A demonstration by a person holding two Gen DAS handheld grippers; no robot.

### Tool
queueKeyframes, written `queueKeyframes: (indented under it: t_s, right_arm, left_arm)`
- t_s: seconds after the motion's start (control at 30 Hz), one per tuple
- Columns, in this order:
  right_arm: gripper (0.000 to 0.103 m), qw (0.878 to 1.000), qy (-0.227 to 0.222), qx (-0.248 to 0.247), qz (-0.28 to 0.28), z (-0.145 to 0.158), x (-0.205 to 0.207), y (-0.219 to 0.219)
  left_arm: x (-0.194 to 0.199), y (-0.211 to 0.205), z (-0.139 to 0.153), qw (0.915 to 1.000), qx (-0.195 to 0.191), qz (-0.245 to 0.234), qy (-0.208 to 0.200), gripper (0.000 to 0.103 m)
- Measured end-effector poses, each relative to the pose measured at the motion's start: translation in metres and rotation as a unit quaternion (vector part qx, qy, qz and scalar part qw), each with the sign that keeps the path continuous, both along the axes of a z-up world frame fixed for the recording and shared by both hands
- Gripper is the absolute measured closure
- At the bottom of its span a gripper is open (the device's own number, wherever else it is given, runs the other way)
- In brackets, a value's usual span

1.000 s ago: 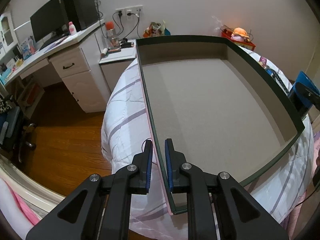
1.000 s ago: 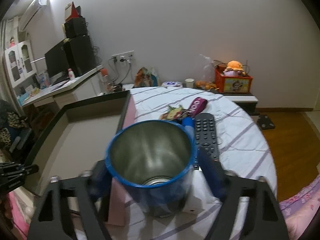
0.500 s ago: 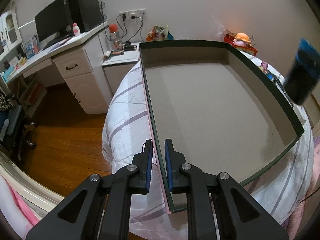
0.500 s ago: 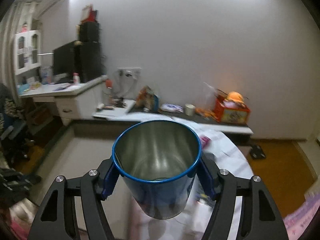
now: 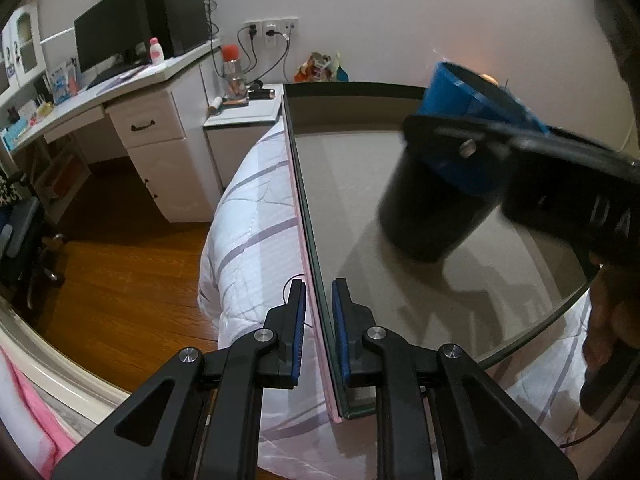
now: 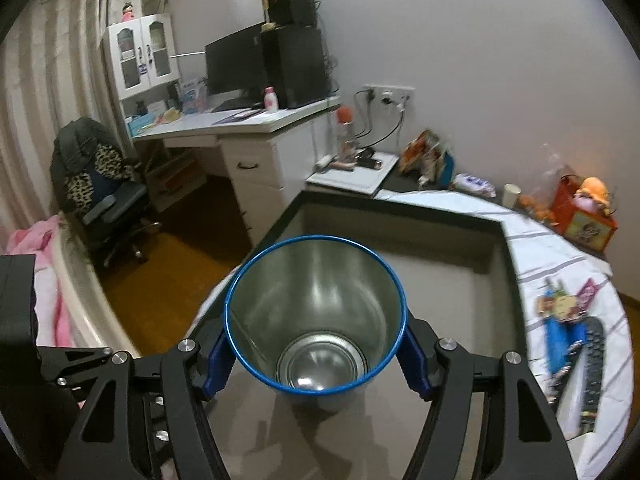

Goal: Organize rigid objects
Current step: 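Lower the blue cup into the tray box and open the right tool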

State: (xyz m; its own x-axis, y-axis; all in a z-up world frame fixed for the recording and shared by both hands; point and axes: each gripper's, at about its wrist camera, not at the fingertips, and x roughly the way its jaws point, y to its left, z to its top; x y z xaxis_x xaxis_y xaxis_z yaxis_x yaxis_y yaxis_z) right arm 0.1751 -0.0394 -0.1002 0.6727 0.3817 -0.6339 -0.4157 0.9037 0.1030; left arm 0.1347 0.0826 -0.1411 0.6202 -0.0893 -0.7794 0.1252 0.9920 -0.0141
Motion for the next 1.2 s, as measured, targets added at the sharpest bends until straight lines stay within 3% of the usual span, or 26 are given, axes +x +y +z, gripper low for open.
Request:
queueKeyframes:
  t_s: [0.37, 0.5, 1.0, 1.1, 1.2]
  right_arm:
    - [0.033, 1.000, 0.004, -0.010, 0.010, -0.001, -0.007, 0.007]
    - [0.023, 1.000, -0.004, -0.003, 0.003, 0.003, -0.011, 0.004]
    - [0.023, 0.997, -0.055, 0.055, -0.003, 0.038, -0.052, -0.033]
    - [0.023, 0.995, -0.077, 0.055, -0.022, 0.047, -0.066, -0.055]
    - [0.023, 0.992, -0.092, 0.036, -0.078, 0.052, -0.077, -0.093]
  left_arm:
    - [0.000, -0.002, -0.001, 1.0000, 0.001, 0.004, 0.002, 0.090]
    - [0.000, -0.003, -0.001, 1.0000, 0.002, 0.007, 0.002, 0.090]
    - [-0.002, -0.002, -0.002, 0.9999, 0.004, 0.012, 0.002, 0.090]
    - [-0.004, -0.001, -0.002, 0.9999, 0.005, 0.013, 0.002, 0.089]
    - [-0.004, -0.001, -0.002, 0.9999, 0.006, 0.013, 0.002, 0.090]
